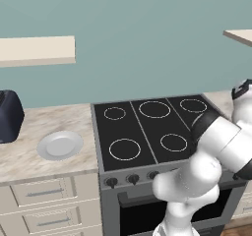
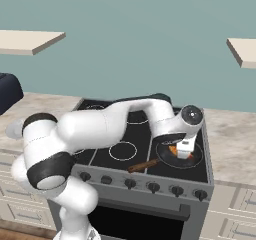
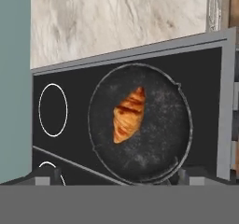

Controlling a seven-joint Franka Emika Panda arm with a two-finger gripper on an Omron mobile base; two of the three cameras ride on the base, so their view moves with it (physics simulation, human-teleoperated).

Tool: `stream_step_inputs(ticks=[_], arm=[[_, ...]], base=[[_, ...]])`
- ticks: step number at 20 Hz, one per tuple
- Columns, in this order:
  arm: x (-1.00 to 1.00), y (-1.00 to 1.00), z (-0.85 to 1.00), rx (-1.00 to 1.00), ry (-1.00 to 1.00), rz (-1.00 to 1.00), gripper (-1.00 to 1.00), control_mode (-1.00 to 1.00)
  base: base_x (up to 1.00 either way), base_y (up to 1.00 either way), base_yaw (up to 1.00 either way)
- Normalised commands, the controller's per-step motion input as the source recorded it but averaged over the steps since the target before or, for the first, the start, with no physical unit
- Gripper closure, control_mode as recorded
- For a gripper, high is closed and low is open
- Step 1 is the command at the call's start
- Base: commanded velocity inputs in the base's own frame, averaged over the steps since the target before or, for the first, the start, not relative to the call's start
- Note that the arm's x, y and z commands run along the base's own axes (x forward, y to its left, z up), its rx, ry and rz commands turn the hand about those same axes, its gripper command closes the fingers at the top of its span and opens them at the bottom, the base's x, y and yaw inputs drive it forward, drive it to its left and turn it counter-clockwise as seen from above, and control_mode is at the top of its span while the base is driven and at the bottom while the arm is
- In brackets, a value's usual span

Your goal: Pick the croissant and place it on the pan. Then turn on the stove to warm the croissant.

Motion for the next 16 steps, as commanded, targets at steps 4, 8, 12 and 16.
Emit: stream_step_inputs(ticks=[4,8,12,16], arm=[[-0.91,0.0,0.59,-0.02,-0.01,0.0,-1.0,-1.0],[-0.94,0.0,0.2,-0.04,-0.02,0.0,-1.0,-1.0],[-0.97,-0.03,0.0,0.0,-0.11,0.0,-1.0,-1.0],[-0.71,-0.01,0.0,0.0,-0.11,0.0,-1.0,-1.0]], base=[[0.0,0.0,0.0],[0.0,0.0,0.0],[0.0,0.0,0.0],[0.0,0.0,0.0]])
